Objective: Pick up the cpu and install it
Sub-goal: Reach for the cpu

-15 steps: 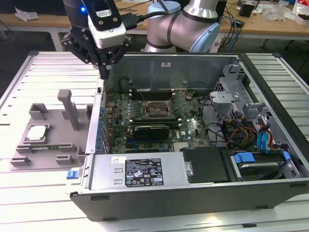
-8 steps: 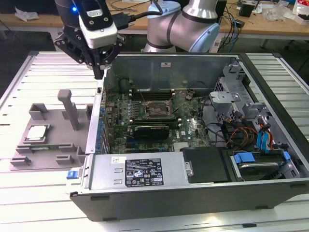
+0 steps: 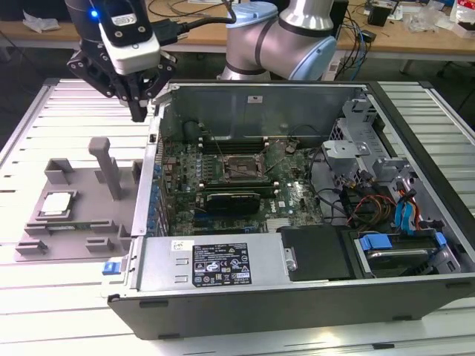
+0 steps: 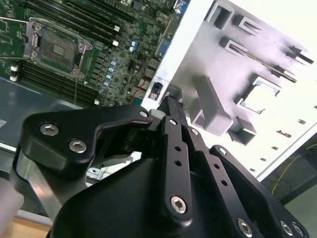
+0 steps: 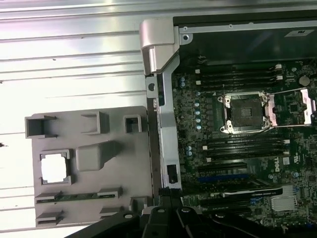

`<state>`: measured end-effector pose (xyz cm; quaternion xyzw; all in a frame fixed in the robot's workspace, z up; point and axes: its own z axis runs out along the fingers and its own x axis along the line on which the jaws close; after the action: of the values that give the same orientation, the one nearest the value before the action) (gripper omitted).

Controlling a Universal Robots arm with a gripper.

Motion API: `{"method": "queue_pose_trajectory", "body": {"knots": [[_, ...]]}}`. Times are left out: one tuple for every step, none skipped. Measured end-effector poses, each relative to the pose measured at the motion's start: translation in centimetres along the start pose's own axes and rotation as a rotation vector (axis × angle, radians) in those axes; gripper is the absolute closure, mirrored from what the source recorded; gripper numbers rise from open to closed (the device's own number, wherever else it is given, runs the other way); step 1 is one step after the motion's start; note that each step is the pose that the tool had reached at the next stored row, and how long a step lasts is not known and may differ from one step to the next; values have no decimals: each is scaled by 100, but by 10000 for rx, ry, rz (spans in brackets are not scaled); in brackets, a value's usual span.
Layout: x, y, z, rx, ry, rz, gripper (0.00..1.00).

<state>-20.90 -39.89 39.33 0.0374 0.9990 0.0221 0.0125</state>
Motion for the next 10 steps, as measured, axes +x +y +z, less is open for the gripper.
{"method": "queue_pose_trajectory", "body": {"knots": [[27,-2,-1,1,0,1,89],[58,-4,-2,0,0,2,89],[81,-6,-2,0,1,1,89],[94,-7,-3,0,0,2,89],[107,-8,-3,1,0,1,89],[120,-9,-4,0,1,1,89],[133,-10,-4,1,1,0,89],[157,-12,-5,1,1,1,89],[176,-13,-5,0,0,0,89],[190,-14,-5,0,0,1,89]]}}
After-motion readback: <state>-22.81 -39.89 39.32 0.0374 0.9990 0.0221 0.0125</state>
